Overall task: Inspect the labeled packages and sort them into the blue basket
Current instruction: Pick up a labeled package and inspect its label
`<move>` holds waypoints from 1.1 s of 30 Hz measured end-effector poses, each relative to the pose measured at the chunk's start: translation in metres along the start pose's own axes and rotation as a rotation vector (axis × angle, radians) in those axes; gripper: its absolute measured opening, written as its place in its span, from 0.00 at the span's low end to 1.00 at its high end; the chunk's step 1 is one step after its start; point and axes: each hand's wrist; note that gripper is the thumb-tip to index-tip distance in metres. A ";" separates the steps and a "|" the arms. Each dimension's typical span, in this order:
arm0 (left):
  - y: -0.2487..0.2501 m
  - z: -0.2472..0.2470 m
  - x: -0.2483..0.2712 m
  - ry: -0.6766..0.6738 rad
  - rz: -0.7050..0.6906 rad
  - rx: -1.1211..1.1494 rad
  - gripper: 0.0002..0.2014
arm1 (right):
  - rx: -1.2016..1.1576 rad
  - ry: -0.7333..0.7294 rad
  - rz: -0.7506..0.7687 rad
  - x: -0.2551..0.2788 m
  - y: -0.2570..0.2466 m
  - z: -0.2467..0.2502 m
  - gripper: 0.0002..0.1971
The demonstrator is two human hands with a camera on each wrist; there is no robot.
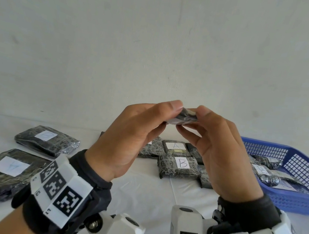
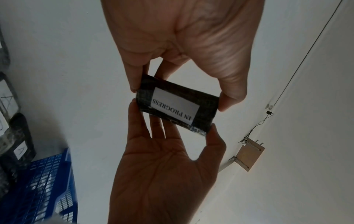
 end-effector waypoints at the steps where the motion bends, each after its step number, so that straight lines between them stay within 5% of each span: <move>1: -0.001 0.002 -0.001 0.005 -0.007 0.006 0.13 | -0.046 -0.004 -0.016 -0.001 0.001 0.000 0.20; 13: -0.006 0.003 -0.002 0.045 0.040 0.028 0.14 | -0.096 0.032 -0.085 -0.003 0.001 -0.001 0.20; 18: -0.007 0.004 -0.004 0.090 0.126 0.018 0.18 | 0.092 0.071 -0.134 -0.002 -0.006 -0.005 0.33; 21: -0.004 0.007 -0.005 0.133 0.233 -0.101 0.25 | 0.208 0.067 -0.153 -0.003 -0.006 -0.001 0.29; 26: -0.003 0.008 -0.002 0.082 0.258 -0.345 0.17 | 0.240 0.087 -0.168 -0.002 -0.005 0.009 0.18; 30: -0.003 0.014 -0.005 0.157 0.077 -0.188 0.07 | 0.256 -0.003 -0.197 0.000 -0.005 0.011 0.21; 33: -0.002 0.017 -0.005 0.174 0.073 -0.102 0.04 | 0.276 -0.059 -0.186 0.000 -0.006 0.009 0.14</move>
Point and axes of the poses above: each hand's wrist, its own x-axis away from the middle knuckle, its own z-axis out of the back of the hand, y = z × x, and after that the axes turned 15 degrees about x, right-handed
